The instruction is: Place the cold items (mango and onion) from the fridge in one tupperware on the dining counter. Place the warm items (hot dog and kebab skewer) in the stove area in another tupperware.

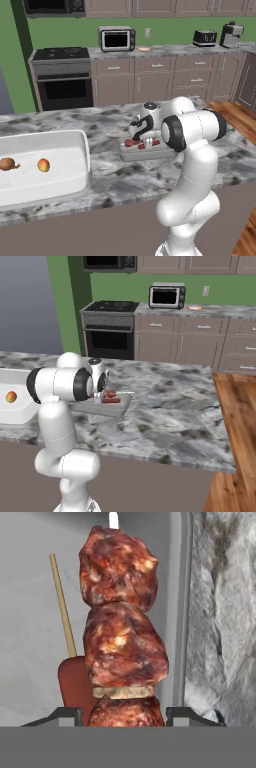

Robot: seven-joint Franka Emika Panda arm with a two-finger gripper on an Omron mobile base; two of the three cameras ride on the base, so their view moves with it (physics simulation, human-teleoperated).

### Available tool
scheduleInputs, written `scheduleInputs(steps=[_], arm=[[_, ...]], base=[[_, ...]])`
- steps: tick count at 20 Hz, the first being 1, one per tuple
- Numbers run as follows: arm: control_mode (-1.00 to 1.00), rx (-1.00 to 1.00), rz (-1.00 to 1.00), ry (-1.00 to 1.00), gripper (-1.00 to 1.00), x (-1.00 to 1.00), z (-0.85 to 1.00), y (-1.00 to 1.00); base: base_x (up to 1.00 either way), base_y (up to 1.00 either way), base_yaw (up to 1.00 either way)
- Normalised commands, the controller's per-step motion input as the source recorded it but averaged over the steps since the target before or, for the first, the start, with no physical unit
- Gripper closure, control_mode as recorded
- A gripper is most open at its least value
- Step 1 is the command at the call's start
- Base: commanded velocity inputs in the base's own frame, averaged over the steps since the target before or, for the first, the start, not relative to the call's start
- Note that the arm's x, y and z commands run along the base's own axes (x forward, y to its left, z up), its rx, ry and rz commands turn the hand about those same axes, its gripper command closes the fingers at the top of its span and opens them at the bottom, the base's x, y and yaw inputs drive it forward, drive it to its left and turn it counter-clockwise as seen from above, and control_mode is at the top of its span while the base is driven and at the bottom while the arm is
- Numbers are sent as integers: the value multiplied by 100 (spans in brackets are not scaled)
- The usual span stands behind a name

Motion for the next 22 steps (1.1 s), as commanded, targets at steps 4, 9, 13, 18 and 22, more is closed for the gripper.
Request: scheduleInputs(steps=[4,9,13,18,22], arm=[[-100,0,-1,0,-100,-39,-1,8],[-100,0,0,1,-100,-31,10,0],[-100,0,0,5,-100,-72,59,-9],[-100,0,0,3,-100,-98,96,-16],[-100,0,0,18,-100,-100,100,-22]], base=[[0,0,0],[0,0,0],[0,0,0],[0,0,0],[0,0,0]])
